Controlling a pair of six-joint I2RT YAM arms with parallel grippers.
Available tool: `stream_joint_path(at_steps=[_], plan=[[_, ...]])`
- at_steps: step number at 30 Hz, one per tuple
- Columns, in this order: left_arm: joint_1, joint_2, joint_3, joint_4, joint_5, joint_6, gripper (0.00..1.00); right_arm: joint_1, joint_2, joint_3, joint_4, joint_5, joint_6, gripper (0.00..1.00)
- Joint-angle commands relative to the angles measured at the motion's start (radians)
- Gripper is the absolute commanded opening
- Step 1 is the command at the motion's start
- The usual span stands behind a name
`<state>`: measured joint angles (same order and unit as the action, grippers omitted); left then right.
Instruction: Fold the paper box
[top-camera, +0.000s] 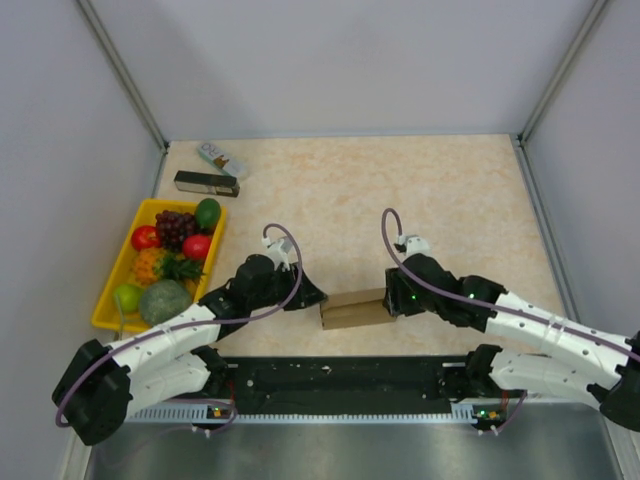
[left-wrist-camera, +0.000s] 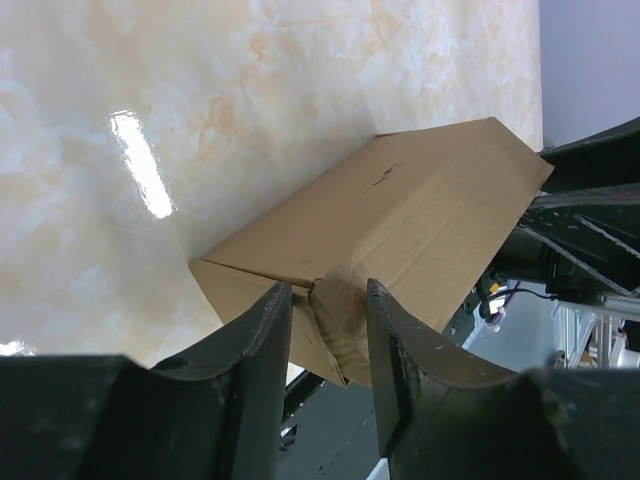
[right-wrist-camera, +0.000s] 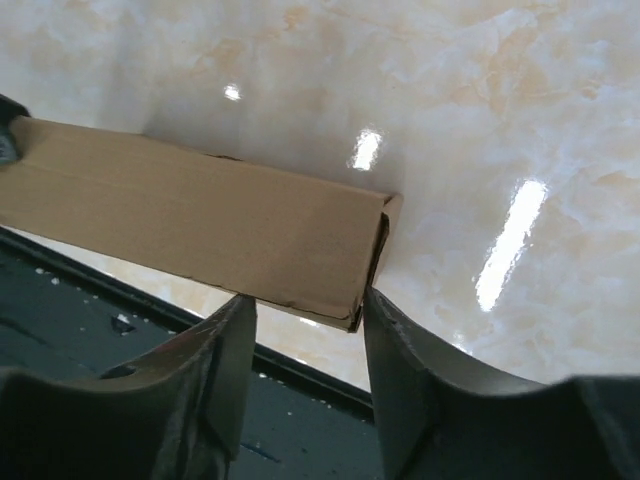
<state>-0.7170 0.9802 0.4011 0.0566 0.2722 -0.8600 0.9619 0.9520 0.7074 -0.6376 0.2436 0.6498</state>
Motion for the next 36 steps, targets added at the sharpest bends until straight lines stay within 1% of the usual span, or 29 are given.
stream_joint_path(at_steps=[1,2,3,4,5,8,9,10,11,12,13,15,16,18,19,20,22,23,25,28,29,31,33,34,35,36], plan=[[-0.012,0.012,-0.016,0.031,0.006,0.038,0.40,0.014,-0.108,0.049,0.009,-0.076,-0.056,0.52],[-0.012,0.012,-0.016,0.029,0.002,0.039,0.39,0.012,-0.125,0.055,-0.010,-0.084,-0.070,0.55],[-0.012,0.014,-0.015,0.025,0.001,0.041,0.39,0.012,-0.140,0.075,-0.022,-0.083,-0.073,0.62],[-0.012,0.015,-0.013,0.023,-0.001,0.045,0.39,0.012,-0.163,0.087,-0.036,-0.083,-0.075,0.65],[-0.010,0.014,-0.013,0.020,-0.004,0.047,0.39,0.008,-0.170,0.096,-0.059,-0.083,-0.073,0.70],[-0.012,0.012,-0.007,0.009,-0.008,0.053,0.38,-0.034,-0.164,0.144,-0.097,-0.118,-0.039,0.76],[-0.010,0.011,-0.004,0.008,-0.010,0.055,0.38,-0.119,-0.156,0.145,-0.105,-0.154,-0.029,0.76],[-0.010,0.011,-0.005,0.006,-0.011,0.055,0.38,-0.173,-0.148,0.141,-0.103,-0.279,-0.012,0.76],[-0.012,0.009,-0.005,0.005,-0.011,0.056,0.38,-0.236,-0.141,0.130,-0.090,-0.338,-0.001,0.77],[-0.012,0.008,-0.005,0.005,-0.011,0.055,0.38,-0.317,-0.142,0.095,-0.038,-0.392,0.007,0.77],[-0.012,0.008,-0.005,0.005,-0.011,0.055,0.38,-0.354,-0.147,0.075,-0.002,-0.499,0.028,0.78],[-0.012,0.008,-0.002,0.002,-0.011,0.055,0.38,-0.406,-0.142,0.023,0.048,-0.587,0.059,0.80],[-0.013,0.006,-0.001,-0.001,-0.013,0.056,0.38,-0.449,-0.136,0.008,0.077,-0.642,0.071,0.80],[-0.015,0.002,-0.001,-0.006,-0.018,0.058,0.38,-0.486,-0.121,-0.046,0.104,-0.678,0.076,0.79],[-0.016,0.003,-0.002,-0.006,-0.019,0.059,0.38,-0.514,-0.119,-0.068,0.149,-0.725,0.085,0.78],[-0.016,0.000,-0.002,-0.006,-0.019,0.059,0.38,-0.525,-0.119,-0.091,0.180,-0.745,0.094,0.73],[-0.016,-0.003,-0.001,-0.009,-0.019,0.059,0.38,-0.538,-0.124,-0.150,0.231,-0.788,0.117,0.68],[-0.018,-0.006,-0.002,-0.011,-0.019,0.059,0.38,-0.545,-0.127,-0.166,0.275,-0.797,0.125,0.67],[-0.018,-0.008,-0.002,-0.017,-0.022,0.062,0.38,-0.545,-0.121,-0.204,0.309,-0.813,0.140,0.66],[-0.018,-0.014,-0.005,-0.018,-0.024,0.065,0.38,-0.545,-0.108,-0.250,0.361,-0.825,0.151,0.63],[-0.016,-0.014,-0.005,-0.018,-0.024,0.067,0.37,-0.545,-0.102,-0.261,0.372,-0.830,0.154,0.59],[-0.016,-0.014,-0.008,-0.018,-0.024,0.069,0.37,-0.546,-0.102,-0.292,0.394,-0.828,0.159,0.55],[-0.016,-0.017,-0.011,-0.020,-0.027,0.070,0.36,-0.546,-0.114,-0.315,0.420,-0.833,0.168,0.55],[-0.016,-0.017,-0.011,-0.021,-0.028,0.072,0.36,-0.546,-0.119,-0.315,0.426,-0.851,0.177,0.56],[-0.018,-0.017,-0.011,-0.023,-0.028,0.072,0.36,-0.546,-0.133,-0.309,0.429,-0.857,0.177,0.63],[-0.018,-0.017,-0.010,-0.023,-0.027,0.072,0.36,-0.549,-0.139,-0.290,0.424,-0.853,0.178,0.66]])
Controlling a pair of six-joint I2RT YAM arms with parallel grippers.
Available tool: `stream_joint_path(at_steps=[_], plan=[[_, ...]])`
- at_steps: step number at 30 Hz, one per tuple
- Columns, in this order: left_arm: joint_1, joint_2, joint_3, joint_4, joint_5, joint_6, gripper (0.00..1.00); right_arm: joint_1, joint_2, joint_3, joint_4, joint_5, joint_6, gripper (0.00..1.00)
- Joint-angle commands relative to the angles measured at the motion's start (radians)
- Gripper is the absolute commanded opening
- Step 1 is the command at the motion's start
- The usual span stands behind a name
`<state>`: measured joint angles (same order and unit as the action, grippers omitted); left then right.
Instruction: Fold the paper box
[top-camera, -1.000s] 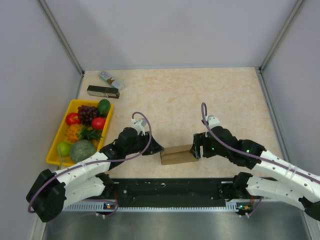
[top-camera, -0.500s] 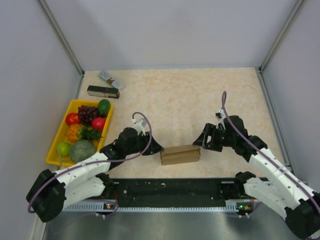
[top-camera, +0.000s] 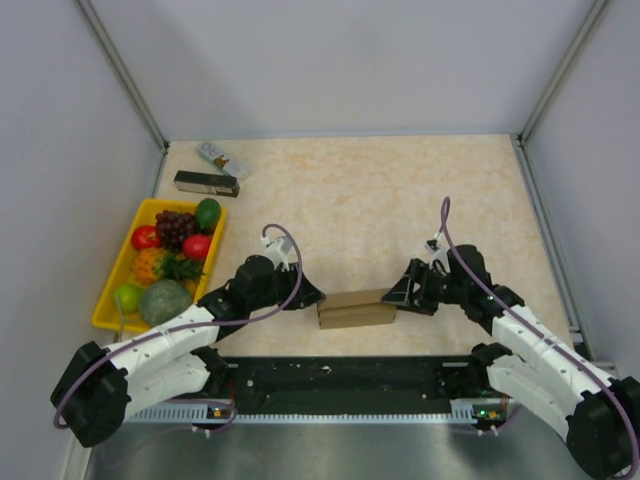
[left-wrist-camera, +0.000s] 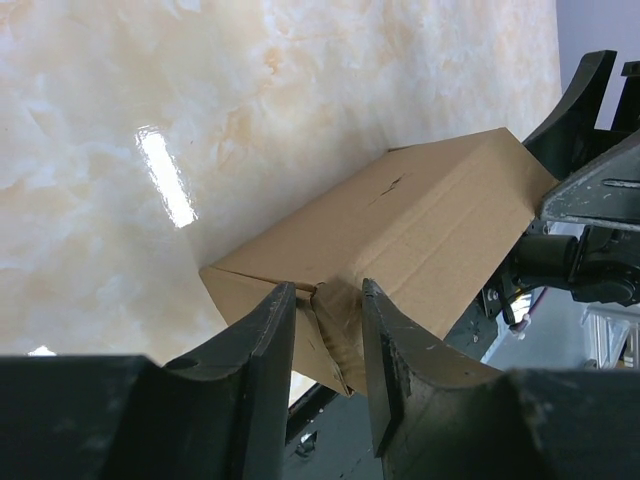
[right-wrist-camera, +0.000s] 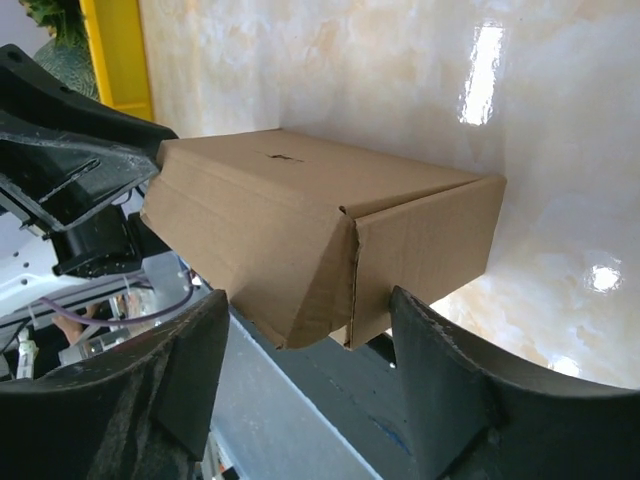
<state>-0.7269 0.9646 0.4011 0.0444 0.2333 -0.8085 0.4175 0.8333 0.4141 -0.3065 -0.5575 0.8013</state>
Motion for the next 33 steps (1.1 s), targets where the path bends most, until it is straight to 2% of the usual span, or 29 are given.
stream_joint_path(at_steps=[1,3,6,12,16,17,20,21,22,25,30,33], plan=[[-0.008,-0.001,-0.010,-0.011,0.012,0.020,0.36,-0.011,-0.026,0.014,0.063,-0.048,0.021,0.69],[-0.008,-0.001,-0.010,-0.009,0.011,0.022,0.36,-0.029,-0.017,0.037,0.035,-0.048,0.006,0.73],[-0.009,-0.006,-0.015,-0.009,0.009,0.020,0.35,-0.074,0.012,0.038,0.043,-0.087,-0.011,0.72],[-0.009,-0.015,-0.022,-0.012,0.003,0.023,0.34,-0.077,0.044,0.020,0.059,-0.073,-0.047,0.52],[-0.008,-0.020,-0.024,0.000,0.014,0.025,0.36,-0.075,0.015,-0.037,0.092,-0.064,-0.050,0.45],[-0.009,-0.023,-0.024,-0.001,0.023,0.026,0.38,-0.075,0.001,-0.050,0.105,-0.059,-0.045,0.43],[-0.009,-0.043,-0.013,-0.011,0.061,0.026,0.50,-0.075,0.012,-0.101,0.161,-0.064,-0.030,0.36],[-0.009,-0.049,-0.008,-0.014,0.072,0.020,0.59,-0.075,0.018,-0.118,0.187,-0.076,-0.025,0.35],[-0.009,-0.065,-0.005,-0.018,0.086,0.019,0.63,-0.075,0.023,-0.123,0.193,-0.076,-0.024,0.34],[-0.011,-0.098,0.004,-0.041,0.123,0.017,0.67,-0.075,0.024,-0.129,0.196,-0.064,-0.025,0.33],[-0.019,-0.125,-0.011,-0.075,0.149,0.003,0.64,-0.075,0.016,-0.127,0.196,-0.050,-0.016,0.31],[-0.025,-0.127,-0.038,-0.067,0.153,-0.017,0.58,-0.077,0.016,-0.132,0.196,-0.048,-0.008,0.29]])
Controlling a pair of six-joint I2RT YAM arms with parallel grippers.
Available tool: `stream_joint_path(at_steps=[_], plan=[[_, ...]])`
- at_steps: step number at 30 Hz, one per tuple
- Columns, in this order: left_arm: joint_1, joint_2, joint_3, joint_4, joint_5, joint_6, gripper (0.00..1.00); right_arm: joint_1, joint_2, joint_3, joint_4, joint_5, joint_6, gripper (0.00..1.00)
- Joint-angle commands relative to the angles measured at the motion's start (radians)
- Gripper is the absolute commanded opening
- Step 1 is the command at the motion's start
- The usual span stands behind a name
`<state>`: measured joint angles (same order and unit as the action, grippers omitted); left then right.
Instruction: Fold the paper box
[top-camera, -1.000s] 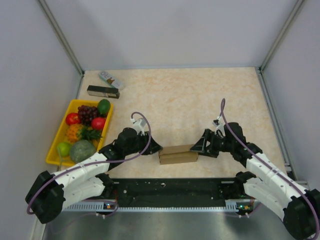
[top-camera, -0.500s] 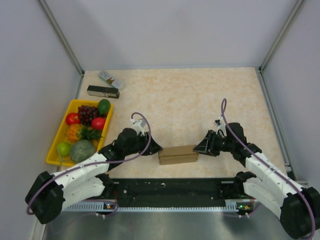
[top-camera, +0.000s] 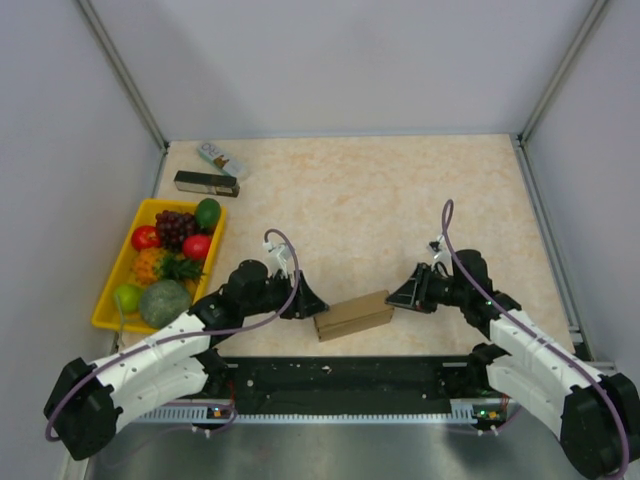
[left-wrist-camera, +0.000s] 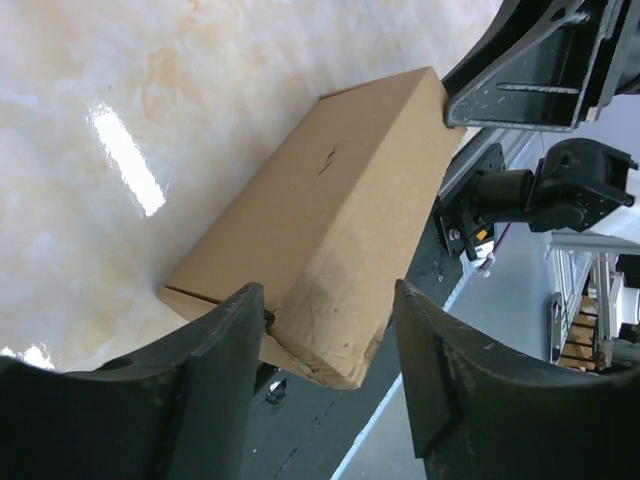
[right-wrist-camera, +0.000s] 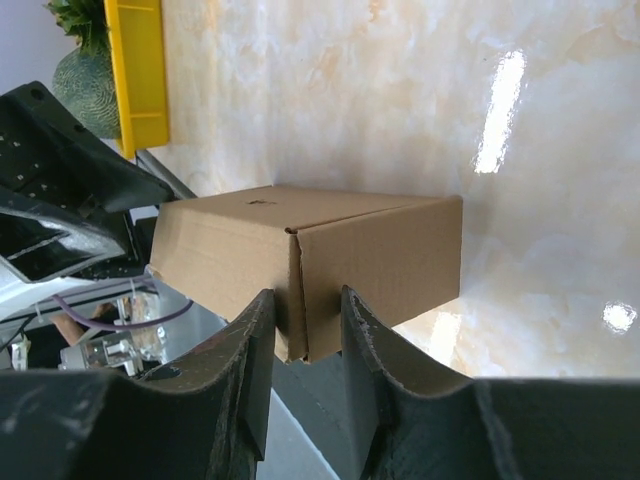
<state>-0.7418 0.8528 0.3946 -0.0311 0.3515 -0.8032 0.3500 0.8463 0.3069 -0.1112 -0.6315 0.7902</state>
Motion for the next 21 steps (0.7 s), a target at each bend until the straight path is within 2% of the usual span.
stream_joint_path(at_steps=[1,3,4,5,8,14,16,19,21], plan=[[-0.013,-0.012,-0.034,0.000,0.032,-0.025,0.55,-0.008,-0.003,-0.026,0.002,0.026,0.006,0.29],[-0.016,-0.011,-0.042,-0.016,0.027,-0.028,0.58,-0.009,-0.007,-0.029,-0.001,0.027,0.009,0.28],[-0.018,-0.017,-0.043,-0.036,0.024,-0.028,0.62,-0.008,-0.013,-0.029,-0.001,0.029,0.007,0.28],[-0.022,-0.021,-0.045,-0.053,0.012,-0.028,0.71,-0.008,-0.013,-0.028,-0.004,0.029,0.007,0.28],[-0.025,-0.038,-0.042,-0.104,-0.012,-0.024,0.74,-0.006,-0.013,-0.028,-0.010,0.030,0.003,0.28],[-0.030,-0.032,-0.078,-0.083,0.003,-0.005,0.68,-0.008,0.000,-0.022,0.001,0.032,0.003,0.28],[-0.030,-0.011,-0.085,-0.082,-0.003,0.009,0.60,-0.008,0.000,-0.020,-0.001,0.032,0.003,0.28],[-0.031,0.031,-0.105,-0.079,-0.034,0.015,0.57,-0.006,0.008,-0.022,-0.001,0.041,0.000,0.28],[-0.033,0.041,-0.135,-0.067,-0.040,0.001,0.50,-0.008,0.016,-0.028,-0.001,0.047,-0.003,0.27]])
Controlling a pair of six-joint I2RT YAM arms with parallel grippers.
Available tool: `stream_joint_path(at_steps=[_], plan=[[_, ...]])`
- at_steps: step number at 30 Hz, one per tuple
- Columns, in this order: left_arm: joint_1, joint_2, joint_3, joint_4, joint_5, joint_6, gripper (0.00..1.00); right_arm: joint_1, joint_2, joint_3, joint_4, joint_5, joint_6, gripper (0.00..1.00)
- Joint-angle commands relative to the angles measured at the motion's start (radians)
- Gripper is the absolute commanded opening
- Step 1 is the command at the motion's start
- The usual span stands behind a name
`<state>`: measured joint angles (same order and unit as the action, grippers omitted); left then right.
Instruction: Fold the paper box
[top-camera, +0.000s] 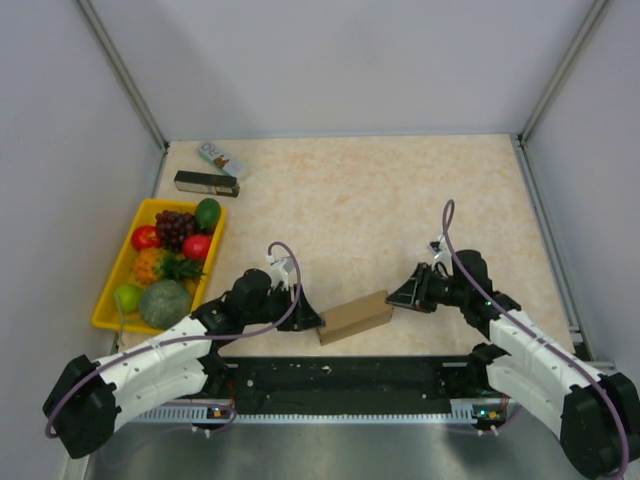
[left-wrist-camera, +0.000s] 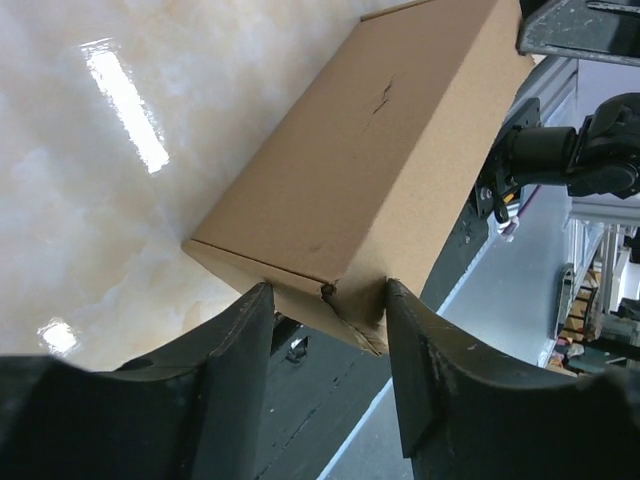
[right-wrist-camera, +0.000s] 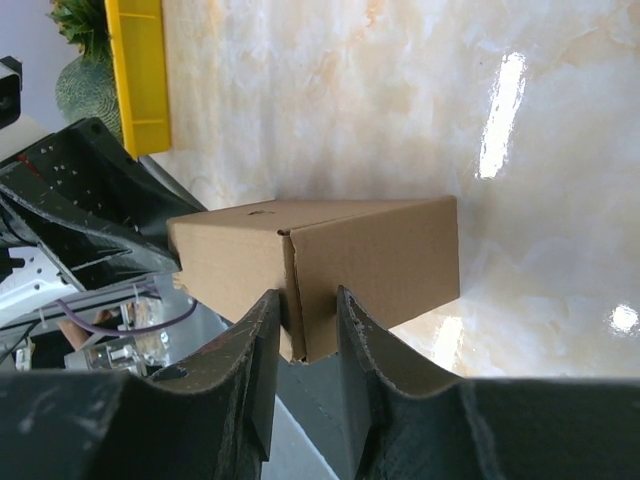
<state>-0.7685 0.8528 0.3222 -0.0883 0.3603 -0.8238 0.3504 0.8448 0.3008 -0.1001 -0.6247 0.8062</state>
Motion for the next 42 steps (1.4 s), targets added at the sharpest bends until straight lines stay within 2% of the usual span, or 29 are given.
stream_joint_path(at_steps=[1,8,12,17,25,30,34,38,42], plan=[[-0.005,0.038,-0.077,-0.001,-0.058,0.012,0.49,-0.008,0.022,-0.025,-0.010,0.043,-0.024,0.26],[-0.005,-0.064,-0.121,-0.065,-0.110,0.003,0.40,-0.008,0.023,-0.060,-0.003,0.057,-0.036,0.17],[-0.005,-0.072,-0.114,-0.064,-0.107,0.008,0.29,-0.008,0.025,-0.077,0.029,0.036,-0.036,0.10],[-0.005,-0.069,-0.071,-0.048,-0.107,0.009,0.18,-0.008,0.017,-0.074,0.054,0.019,-0.033,0.00],[-0.003,-0.028,0.059,-0.037,-0.168,0.069,0.00,-0.008,0.003,-0.052,0.089,0.029,-0.027,0.00],[-0.003,0.044,0.156,-0.051,-0.161,0.110,0.00,-0.008,0.014,-0.019,0.092,0.045,-0.033,0.00],[-0.003,0.080,0.199,0.010,-0.167,0.143,0.00,-0.008,0.028,-0.008,0.141,0.048,-0.032,0.00],[-0.003,0.140,0.253,0.131,-0.208,0.256,0.00,-0.010,0.056,0.052,0.175,0.107,-0.076,0.00],[-0.003,0.231,0.357,0.177,-0.234,0.359,0.00,-0.008,0.120,0.138,0.198,0.149,-0.183,0.00]])
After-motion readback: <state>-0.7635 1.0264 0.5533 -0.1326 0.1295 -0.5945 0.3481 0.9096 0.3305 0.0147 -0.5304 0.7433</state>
